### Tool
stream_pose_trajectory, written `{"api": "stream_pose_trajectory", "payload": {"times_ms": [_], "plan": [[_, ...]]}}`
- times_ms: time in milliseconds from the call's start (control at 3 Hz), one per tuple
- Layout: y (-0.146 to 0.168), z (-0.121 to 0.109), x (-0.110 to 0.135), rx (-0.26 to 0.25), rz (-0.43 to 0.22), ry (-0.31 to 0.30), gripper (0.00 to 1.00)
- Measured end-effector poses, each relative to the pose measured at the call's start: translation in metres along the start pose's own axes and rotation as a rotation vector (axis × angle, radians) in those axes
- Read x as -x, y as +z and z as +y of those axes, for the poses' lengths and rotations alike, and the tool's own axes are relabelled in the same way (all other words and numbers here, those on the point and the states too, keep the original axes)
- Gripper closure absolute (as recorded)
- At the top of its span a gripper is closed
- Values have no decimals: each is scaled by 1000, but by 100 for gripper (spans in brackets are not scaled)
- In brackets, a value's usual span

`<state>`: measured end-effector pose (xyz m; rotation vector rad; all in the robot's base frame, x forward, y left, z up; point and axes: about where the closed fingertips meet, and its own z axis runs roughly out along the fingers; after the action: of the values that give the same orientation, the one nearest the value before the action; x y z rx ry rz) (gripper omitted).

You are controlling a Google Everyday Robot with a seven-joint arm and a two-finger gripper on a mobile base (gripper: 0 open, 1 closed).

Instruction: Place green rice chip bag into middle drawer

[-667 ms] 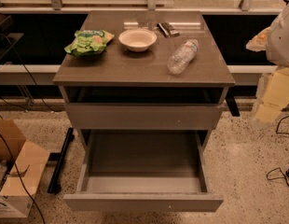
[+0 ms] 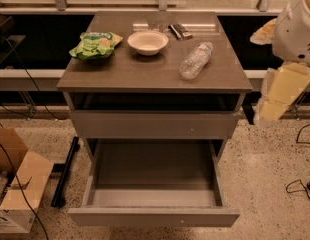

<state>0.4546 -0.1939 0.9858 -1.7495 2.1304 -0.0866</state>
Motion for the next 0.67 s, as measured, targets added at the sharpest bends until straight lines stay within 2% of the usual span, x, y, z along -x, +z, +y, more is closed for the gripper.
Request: {"api": "stream_pose_trajectory", "payload": {"times_ms": [333,667], "plan": [[12,-21,42,-3,-115,-70,0],[26,-42,102,1,-220,-104,0]]}}
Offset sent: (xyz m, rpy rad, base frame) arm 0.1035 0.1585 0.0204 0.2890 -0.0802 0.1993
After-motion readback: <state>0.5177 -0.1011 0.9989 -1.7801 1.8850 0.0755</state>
